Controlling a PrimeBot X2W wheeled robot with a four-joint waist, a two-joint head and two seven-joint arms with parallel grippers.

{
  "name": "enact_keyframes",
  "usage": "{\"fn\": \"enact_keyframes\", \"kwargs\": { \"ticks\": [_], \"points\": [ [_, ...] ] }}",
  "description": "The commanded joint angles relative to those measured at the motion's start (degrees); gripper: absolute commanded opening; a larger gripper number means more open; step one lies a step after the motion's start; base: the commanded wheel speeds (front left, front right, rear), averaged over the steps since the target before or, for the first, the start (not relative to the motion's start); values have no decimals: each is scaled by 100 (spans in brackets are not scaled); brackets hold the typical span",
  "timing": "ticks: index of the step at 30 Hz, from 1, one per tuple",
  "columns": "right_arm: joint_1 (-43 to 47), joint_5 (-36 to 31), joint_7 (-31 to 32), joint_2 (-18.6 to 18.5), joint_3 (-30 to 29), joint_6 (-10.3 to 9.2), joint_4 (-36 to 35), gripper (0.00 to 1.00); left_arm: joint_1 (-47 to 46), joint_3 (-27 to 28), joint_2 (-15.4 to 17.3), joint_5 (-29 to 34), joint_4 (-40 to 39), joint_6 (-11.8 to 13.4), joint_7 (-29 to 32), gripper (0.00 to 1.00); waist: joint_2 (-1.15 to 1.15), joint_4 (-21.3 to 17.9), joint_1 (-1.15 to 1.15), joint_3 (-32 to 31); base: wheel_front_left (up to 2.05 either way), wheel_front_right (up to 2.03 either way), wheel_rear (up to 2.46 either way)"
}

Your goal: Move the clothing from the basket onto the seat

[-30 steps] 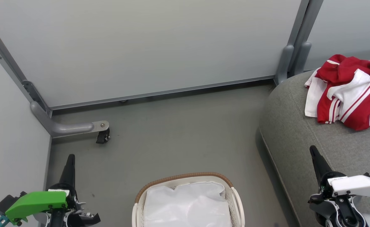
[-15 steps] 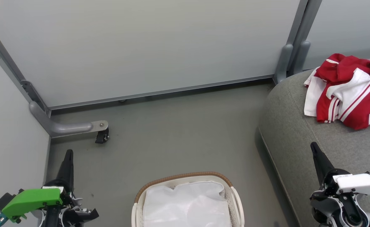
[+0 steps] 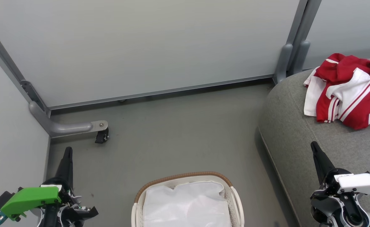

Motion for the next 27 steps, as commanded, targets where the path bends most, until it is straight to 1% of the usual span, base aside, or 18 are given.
{"fn": "enact_keyframes", "kwargs": {
  "ticks": [1,27],
  "points": [
    [-49,17,8,-34,-11,-2,-23,0,-57,14,33,-19,-8,-35,18,0,0,0,0,0,0,0,0],
    [-48,18,7,-34,-11,-2,-23,0,-57,12,32,-19,-6,-30,18,0,0,0,0,0,0,0,0]
  ]
}}
